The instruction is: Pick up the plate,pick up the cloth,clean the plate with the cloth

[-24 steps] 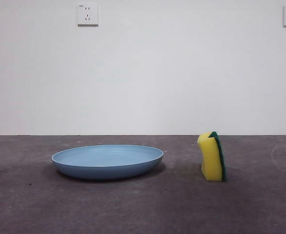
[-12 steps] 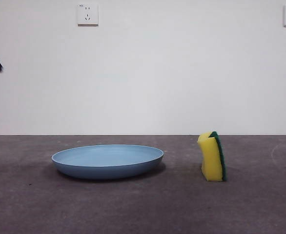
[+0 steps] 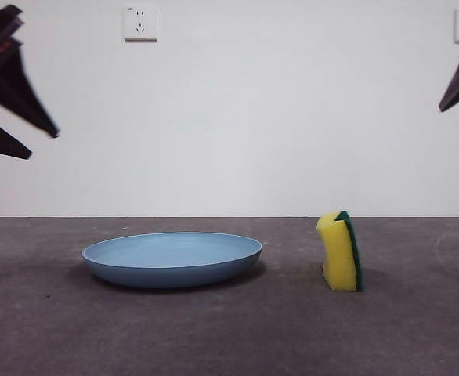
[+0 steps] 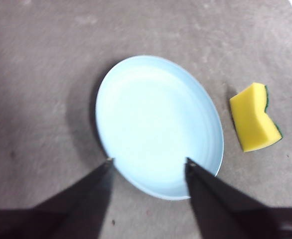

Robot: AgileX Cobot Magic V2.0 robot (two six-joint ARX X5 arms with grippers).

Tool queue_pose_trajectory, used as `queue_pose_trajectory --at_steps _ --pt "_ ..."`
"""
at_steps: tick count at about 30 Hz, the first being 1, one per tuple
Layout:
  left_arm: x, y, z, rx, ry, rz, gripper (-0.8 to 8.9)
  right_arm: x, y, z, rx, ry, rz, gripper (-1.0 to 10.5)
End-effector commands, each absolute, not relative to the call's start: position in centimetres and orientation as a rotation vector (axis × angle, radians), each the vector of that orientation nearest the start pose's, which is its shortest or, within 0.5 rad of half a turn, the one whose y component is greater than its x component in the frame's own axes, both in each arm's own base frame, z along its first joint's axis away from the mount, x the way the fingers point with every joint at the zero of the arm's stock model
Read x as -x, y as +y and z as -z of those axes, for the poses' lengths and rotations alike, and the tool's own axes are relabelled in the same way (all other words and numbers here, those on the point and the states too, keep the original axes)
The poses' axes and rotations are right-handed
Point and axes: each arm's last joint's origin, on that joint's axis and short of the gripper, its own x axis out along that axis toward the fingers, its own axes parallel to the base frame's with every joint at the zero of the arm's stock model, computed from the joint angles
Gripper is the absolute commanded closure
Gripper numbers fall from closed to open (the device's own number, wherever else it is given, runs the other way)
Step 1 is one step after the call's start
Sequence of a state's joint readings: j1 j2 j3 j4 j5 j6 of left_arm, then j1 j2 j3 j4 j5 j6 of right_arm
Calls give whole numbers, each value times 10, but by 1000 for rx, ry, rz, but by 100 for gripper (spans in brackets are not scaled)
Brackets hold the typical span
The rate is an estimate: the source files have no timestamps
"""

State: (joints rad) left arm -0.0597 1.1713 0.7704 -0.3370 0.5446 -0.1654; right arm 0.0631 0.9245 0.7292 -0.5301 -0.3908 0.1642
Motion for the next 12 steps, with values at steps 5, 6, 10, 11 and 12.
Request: queue_pose_trajectory --at_steps 5,6,10,11,12 --pt "-263 -44 -245 262 813 452 428 -184 23 -267 -265 740 -381 595" --pt "-269 -46 -245 256 827 445 428 -184 23 -267 -265 740 -381 595" --pt "-292 -54 -241 235 874 425 428 -184 23 -267 -265 740 -381 596" --pt "-299 -57 -239 229 889 422 429 -184 23 -267 -265 740 -381 596" --pt "-304 -59 -237 223 903 422 429 -184 23 -267 -265 741 -381 596"
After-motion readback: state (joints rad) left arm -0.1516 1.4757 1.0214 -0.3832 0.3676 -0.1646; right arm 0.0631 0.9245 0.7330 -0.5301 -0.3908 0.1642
